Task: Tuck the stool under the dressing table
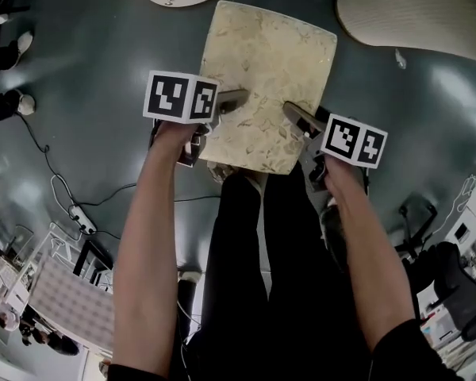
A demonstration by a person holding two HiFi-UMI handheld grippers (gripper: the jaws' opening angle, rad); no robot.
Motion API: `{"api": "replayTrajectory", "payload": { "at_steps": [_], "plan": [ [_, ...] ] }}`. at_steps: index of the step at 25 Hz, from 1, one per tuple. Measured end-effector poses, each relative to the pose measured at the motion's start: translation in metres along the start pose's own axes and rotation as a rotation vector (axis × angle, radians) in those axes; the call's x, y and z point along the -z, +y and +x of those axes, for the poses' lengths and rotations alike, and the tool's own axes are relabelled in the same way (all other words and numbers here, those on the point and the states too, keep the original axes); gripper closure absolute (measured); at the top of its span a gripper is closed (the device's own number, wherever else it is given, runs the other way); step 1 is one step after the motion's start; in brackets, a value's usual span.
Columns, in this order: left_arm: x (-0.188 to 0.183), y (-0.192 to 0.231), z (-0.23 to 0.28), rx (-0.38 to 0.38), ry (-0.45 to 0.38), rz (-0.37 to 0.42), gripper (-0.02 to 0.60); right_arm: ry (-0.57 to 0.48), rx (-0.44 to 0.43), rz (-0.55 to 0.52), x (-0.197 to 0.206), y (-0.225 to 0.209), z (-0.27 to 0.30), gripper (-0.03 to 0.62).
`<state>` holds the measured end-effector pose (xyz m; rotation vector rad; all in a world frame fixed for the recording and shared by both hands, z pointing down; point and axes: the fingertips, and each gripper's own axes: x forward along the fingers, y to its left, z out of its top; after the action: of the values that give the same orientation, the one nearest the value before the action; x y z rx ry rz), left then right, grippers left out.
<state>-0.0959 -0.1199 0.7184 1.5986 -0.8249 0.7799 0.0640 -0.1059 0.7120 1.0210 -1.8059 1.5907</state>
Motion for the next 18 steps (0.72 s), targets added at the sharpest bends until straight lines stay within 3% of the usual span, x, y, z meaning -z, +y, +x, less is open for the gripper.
{"api": "replayTrajectory", "payload": {
  "at_steps": [9, 18],
  "plan": [
    [-0.003, -0.002, -0.003, 0.001, -0.044, -0.006, 0.098, -0.020, -0.001, -0.040, -0.010, 0.002, 0.000, 0.263],
    [-0.002, -0.002, -0.001, 0.000, -0.104, 0.056, 0.098, -0.139, 0.001, -0.026, -0.001, 0.001, -0.002, 0.263]
  ]
}}
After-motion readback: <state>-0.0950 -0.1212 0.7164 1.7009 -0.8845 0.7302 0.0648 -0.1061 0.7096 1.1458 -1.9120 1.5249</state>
